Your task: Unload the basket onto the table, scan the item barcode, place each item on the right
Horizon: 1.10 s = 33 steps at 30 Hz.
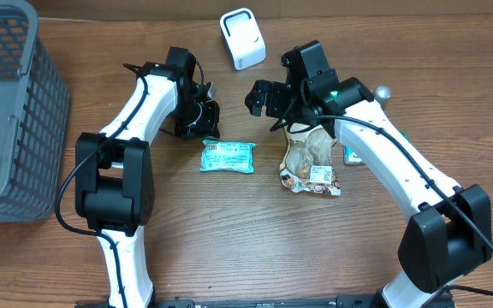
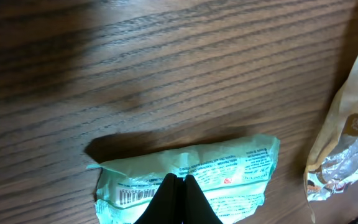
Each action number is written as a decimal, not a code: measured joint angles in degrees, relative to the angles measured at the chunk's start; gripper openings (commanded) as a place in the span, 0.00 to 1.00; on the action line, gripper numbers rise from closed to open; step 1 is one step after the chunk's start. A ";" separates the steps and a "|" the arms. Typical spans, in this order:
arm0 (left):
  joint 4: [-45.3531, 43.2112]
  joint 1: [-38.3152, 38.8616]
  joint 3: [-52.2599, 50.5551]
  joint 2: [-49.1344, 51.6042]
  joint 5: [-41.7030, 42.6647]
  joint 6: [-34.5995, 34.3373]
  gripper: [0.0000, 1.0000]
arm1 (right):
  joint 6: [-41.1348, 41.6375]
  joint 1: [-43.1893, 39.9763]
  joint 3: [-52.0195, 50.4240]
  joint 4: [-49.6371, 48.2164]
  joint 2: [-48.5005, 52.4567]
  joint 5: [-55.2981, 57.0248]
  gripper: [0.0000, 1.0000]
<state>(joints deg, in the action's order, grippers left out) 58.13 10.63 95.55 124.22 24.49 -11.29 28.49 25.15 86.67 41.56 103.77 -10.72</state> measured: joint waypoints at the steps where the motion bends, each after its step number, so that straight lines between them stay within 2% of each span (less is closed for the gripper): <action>1: -0.07 0.13 0.00 0.00 -0.17 -0.37 0.04 | 0.00 0.02 0.00 0.02 0.00 -0.02 1.00; 18: 3.72 1.38 -0.22 0.22 -5.55 -3.67 0.05 | -0.04 0.02 0.00 -1.27 0.00 -0.09 1.00; 21: 2.49 2.51 -1.07 0.22 -6.45 -4.15 0.05 | 0.02 0.02 0.00 1.99 0.00 -0.55 1.00; 28: -2.73 3.65 -4.52 -0.02 -8.55 -6.82 0.06 | 0.02 0.15 -1.16 5.16 0.00 -2.97 0.92; 33: -4.26 3.65 -6.05 -0.81 -8.39 -7.23 0.06 | 0.04 0.94 -7.76 0.52 0.00 -3.56 0.83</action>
<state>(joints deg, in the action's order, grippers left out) 53.87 14.28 89.49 123.42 16.10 -18.52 28.53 26.09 78.91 42.09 103.77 -14.28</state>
